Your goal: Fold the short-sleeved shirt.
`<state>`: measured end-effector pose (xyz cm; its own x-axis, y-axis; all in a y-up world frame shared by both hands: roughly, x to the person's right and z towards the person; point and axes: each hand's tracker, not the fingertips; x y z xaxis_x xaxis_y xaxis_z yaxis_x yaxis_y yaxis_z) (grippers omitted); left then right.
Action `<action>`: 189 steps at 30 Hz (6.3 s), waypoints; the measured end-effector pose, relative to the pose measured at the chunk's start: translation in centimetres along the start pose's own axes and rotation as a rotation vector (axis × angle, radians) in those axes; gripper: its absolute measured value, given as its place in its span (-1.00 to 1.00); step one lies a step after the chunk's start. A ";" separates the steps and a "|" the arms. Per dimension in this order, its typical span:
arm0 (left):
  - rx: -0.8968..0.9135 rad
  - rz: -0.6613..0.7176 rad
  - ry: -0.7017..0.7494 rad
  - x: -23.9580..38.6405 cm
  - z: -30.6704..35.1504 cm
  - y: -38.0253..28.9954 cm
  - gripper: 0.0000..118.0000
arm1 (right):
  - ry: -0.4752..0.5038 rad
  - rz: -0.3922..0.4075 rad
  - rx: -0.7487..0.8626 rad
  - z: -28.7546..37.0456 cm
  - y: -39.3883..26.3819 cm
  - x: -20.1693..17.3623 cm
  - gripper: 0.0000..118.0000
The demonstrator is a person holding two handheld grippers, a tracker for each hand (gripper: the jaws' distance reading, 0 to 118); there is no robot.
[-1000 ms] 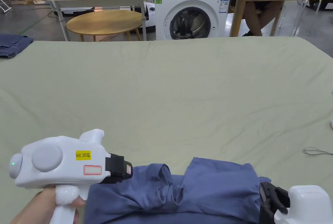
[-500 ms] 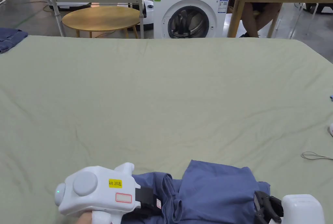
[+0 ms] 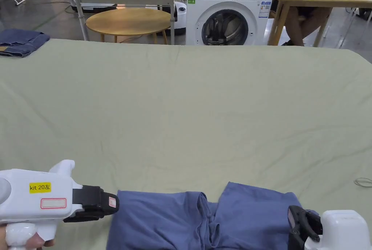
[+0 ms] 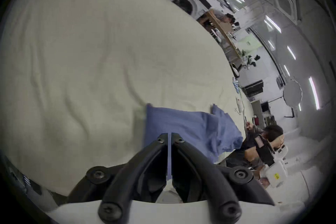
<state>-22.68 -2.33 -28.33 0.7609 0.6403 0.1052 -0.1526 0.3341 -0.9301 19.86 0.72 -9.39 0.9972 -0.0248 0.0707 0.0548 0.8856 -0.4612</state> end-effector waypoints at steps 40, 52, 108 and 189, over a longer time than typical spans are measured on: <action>0.057 -0.038 0.046 -1.9 9.0 0.4 -0.80 | 0.053 0.039 0.024 -0.8 1.1 -0.6 -1.00; -0.093 -0.257 0.122 14.7 0.2 -1.1 -0.80 | 0.023 0.015 0.035 0.6 0.5 0.6 -1.00; 0.070 -0.205 -0.132 9.0 -3.4 -2.7 -1.00 | 0.757 -0.431 -0.435 -12.7 -2.3 1.2 -1.00; 0.265 -0.177 0.251 -9.8 18.5 13.3 -0.96 | 0.888 -0.550 -0.398 -14.2 3.5 4.3 -1.00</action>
<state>-43.88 8.65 -35.25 0.9155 0.3787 0.1356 -0.1378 0.6119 -0.7789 25.10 -2.90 -23.25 0.5064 -0.8307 -0.2311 0.3539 0.4447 -0.8228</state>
